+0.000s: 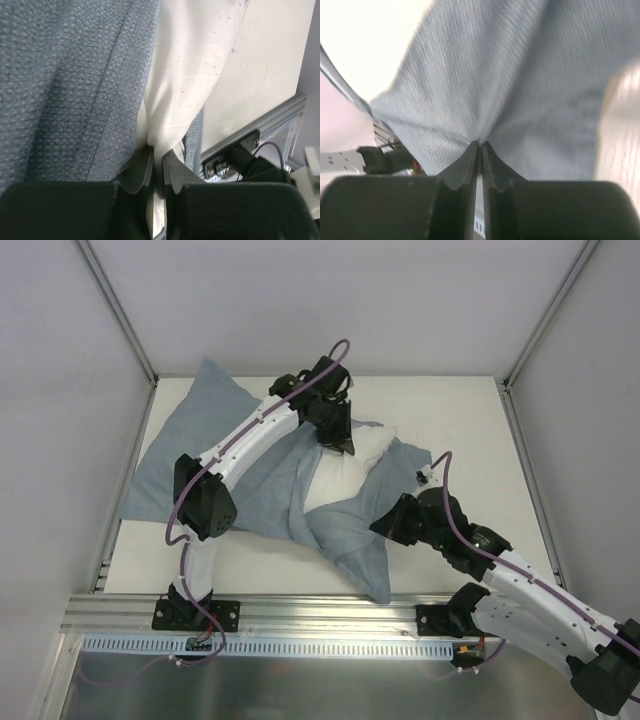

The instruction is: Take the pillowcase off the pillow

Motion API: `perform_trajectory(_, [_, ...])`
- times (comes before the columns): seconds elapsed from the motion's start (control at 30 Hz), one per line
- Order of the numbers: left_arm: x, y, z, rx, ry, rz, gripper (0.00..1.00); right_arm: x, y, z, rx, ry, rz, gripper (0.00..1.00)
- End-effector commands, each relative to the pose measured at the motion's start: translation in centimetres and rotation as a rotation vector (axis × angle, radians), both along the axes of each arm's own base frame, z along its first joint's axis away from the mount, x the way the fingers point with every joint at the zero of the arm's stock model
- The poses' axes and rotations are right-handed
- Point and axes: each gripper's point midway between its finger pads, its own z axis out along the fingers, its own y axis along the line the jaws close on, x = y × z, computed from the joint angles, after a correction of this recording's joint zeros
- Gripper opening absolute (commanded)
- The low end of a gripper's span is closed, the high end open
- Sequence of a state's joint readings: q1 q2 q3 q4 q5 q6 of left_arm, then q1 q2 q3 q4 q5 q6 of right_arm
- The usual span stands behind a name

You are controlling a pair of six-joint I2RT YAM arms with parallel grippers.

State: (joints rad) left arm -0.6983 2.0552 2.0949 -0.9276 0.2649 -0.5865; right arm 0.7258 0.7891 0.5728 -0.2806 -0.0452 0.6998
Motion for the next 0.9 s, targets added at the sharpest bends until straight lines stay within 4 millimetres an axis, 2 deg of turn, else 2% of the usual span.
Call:
perform_trajectory(0.0, [4.8, 3.9, 6.3, -0.096, -0.176, 0.144, 0.0, -3.3, -2.1, -3.8, -0.116, 0.119, 0.021, 0.08])
perform_trajectory(0.03, [5.1, 4.4, 6.2, -0.095, -0.175, 0.155, 0.0, -3.6, -2.5, -4.2, -0.129, 0.121, 0.021, 0.01])
perform_trajectory(0.07, [5.4, 4.8, 6.4, -0.1, -0.176, 0.166, 0.0, -3.8, -2.6, -4.2, -0.119, 0.11, 0.022, 0.01])
perform_trajectory(0.1, [5.9, 5.6, 6.7, -0.103, -0.179, 0.184, 0.0, -4.1, -2.8, -5.0, -0.123, 0.116, 0.027, 0.01])
perform_trajectory(0.27, [6.6, 7.0, 8.0, -0.118, -0.202, 0.224, 0.0, -4.8, -3.2, -5.9, -0.113, 0.128, 0.027, 0.01])
perform_trajectory(0.4, [7.9, 8.1, 10.2, -0.167, -0.229, 0.255, 0.0, -6.2, -3.9, -8.9, -0.18, 0.201, 0.024, 0.01])
perform_trajectory(0.43, [8.4, 8.8, 10.6, -0.184, -0.228, 0.271, 0.0, -6.2, -4.8, -10.6, -0.229, 0.217, -0.012, 0.01])
perform_trajectory(0.5, [8.3, 9.1, 12.0, -0.236, -0.223, 0.265, 0.0, -6.6, -5.0, -11.7, -0.246, 0.246, -0.021, 0.01])
perform_trajectory(0.6, [7.8, 10.1, 13.7, -0.285, -0.22, 0.273, 0.0, -5.9, -5.1, -12.0, -0.275, 0.246, -0.054, 0.01])
perform_trajectory(0.77, [6.4, 9.8, 16.8, -0.391, -0.224, 0.248, 0.0, -2.6, -3.1, -11.0, -0.339, 0.188, -0.044, 0.0])
perform_trajectory(0.83, [5.8, 9.5, 17.0, -0.411, -0.204, 0.224, 0.0, -1.2, -2.8, -10.4, -0.389, 0.157, -0.032, 0.01])
perform_trajectory(0.87, [5.2, 9.1, 16.5, -0.409, -0.182, 0.214, 0.0, 0.2, -2.1, -9.5, -0.399, 0.136, -0.038, 0.01])
